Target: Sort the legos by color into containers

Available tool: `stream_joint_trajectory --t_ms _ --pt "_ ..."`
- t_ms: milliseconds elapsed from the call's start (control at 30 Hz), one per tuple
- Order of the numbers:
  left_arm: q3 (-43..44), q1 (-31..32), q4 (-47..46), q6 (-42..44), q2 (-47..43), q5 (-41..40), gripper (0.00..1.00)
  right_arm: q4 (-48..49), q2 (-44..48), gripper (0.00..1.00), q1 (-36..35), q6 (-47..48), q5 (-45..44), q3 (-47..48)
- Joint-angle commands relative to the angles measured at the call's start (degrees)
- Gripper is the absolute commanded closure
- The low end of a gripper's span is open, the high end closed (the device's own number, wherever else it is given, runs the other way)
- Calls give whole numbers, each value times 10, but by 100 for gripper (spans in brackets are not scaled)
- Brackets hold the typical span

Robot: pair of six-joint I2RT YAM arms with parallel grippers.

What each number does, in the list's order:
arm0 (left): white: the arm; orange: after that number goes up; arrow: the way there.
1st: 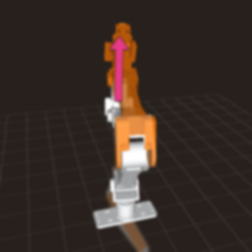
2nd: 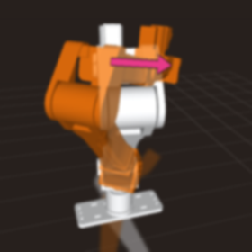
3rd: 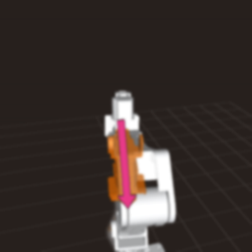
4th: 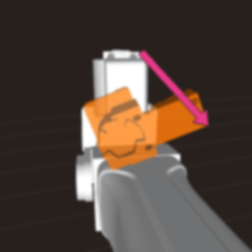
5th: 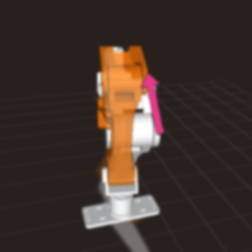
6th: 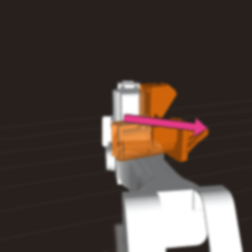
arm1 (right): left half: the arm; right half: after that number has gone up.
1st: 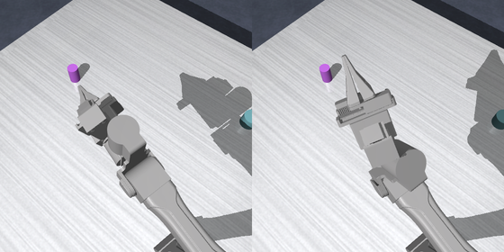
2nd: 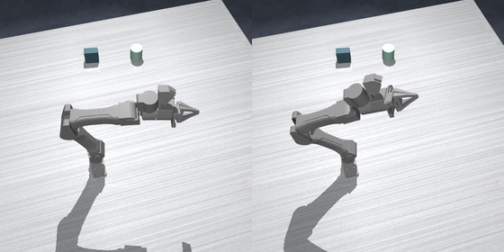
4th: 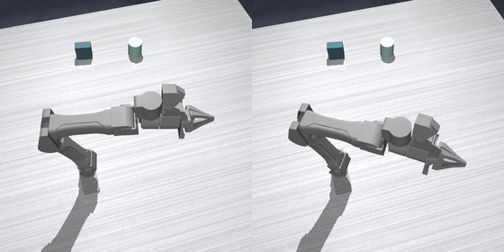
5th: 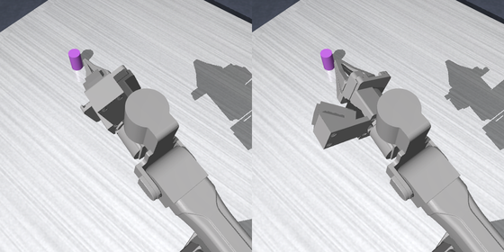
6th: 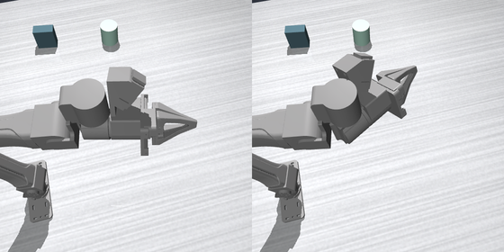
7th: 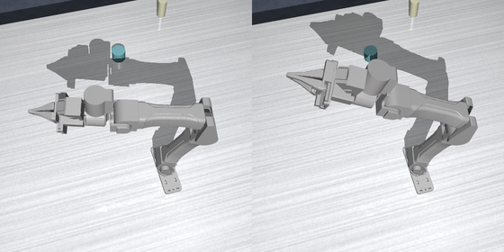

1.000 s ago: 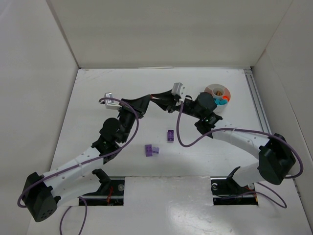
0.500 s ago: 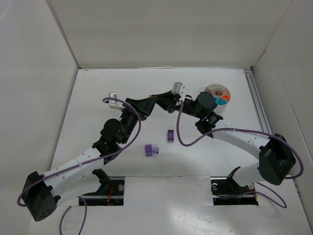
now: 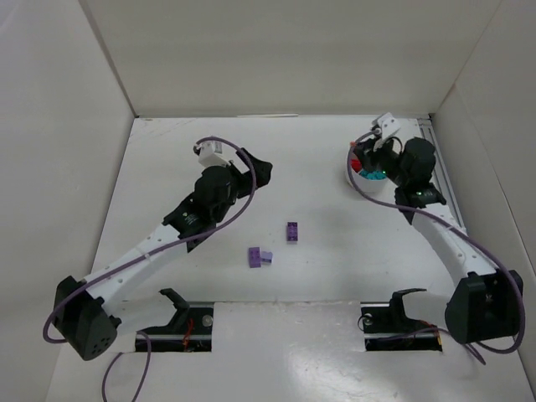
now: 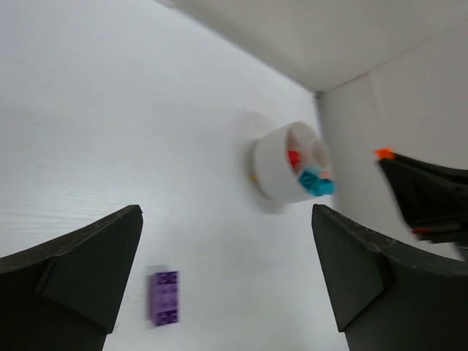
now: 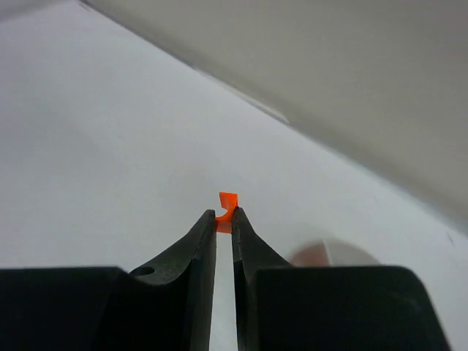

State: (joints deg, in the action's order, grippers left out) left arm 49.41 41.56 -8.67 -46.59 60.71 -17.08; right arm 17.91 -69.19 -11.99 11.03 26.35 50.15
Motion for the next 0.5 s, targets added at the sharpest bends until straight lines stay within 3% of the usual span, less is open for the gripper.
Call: stream_joint_trajectory --t_ms 0,200,467 --pt "13 -19 115 49 34 28 0 -217 2 100 89 48 -74 48" --pt "-11 -24 107 66 70 57 0 -367 -81 100 166 97 -168 145" --pt "-11 -24 117 93 129 85 0 -397 -183 100 182 122 -194 228"
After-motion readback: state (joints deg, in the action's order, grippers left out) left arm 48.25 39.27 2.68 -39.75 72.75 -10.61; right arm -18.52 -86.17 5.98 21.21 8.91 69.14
